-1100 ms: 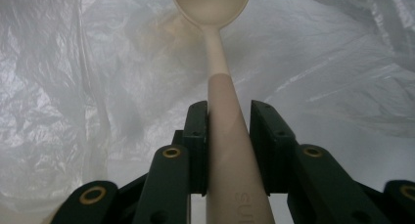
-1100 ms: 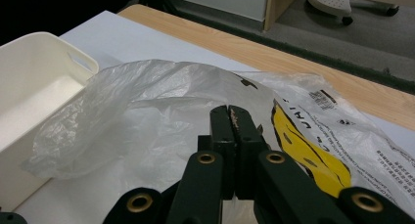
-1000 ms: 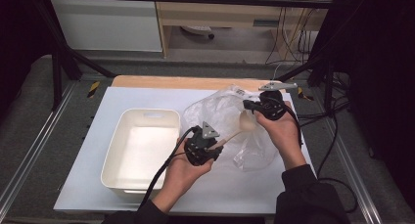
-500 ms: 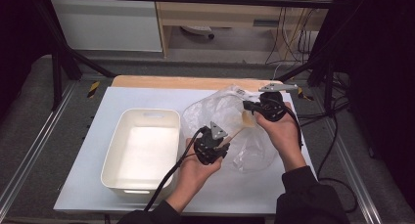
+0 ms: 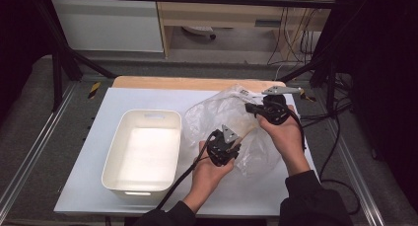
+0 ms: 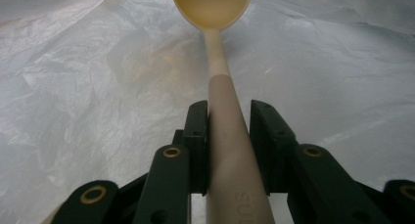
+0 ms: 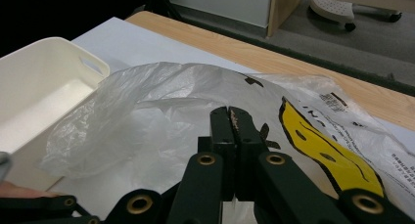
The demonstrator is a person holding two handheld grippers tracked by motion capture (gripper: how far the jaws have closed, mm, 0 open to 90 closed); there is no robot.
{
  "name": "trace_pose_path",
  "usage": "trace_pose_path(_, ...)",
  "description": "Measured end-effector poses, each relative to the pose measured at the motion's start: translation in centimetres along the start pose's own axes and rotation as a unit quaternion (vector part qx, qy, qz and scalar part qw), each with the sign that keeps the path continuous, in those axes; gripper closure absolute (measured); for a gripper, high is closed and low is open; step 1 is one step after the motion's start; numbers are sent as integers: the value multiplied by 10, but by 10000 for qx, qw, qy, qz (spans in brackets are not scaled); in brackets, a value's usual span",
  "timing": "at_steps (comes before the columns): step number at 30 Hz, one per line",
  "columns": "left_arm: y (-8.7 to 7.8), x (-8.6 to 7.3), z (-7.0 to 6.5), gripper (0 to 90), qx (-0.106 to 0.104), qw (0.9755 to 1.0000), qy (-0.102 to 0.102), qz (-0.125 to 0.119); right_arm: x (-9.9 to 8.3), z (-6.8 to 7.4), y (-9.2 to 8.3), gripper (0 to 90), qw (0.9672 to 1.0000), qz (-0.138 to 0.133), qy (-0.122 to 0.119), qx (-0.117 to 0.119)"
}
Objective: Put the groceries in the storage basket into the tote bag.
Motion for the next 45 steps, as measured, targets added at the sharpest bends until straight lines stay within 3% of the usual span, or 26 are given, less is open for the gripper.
trace_pose_path(9, 20, -2, 4, 694, 269, 9996, 82, -78, 0, 3, -8, 900, 10000, -70, -2, 36)
trace_pose_path(17, 33, -2, 9, 695, 284, 9996, 19, -45, 0, 6, -13, 900, 9999, -77, -78, 41)
trace_pose_path(24, 34, 4, 13, 696, 314, 9993, -43, -217, 1, 10, -18, 900, 9999, -81, -147, 33)
trace_pose_path(32, 44, 19, 11, 696, 348, 9989, 96, -288, 1, 13, -20, 900, 9998, -48, -203, 47)
trace_pose_path(45, 59, 28, 8, 699, 447, 9982, 183, -347, -2, 14, -18, 900, 9996, -22, -246, 98)
Point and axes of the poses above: each handheld gripper's, and its own axes: y roughly forward along the jaws, x roughly out of its top, z roughly to its left, the point moved 2 cm from there along y, roughly forward along the jaws, and after that the axes turned 14 degrees about z, right-handed, at the moved point
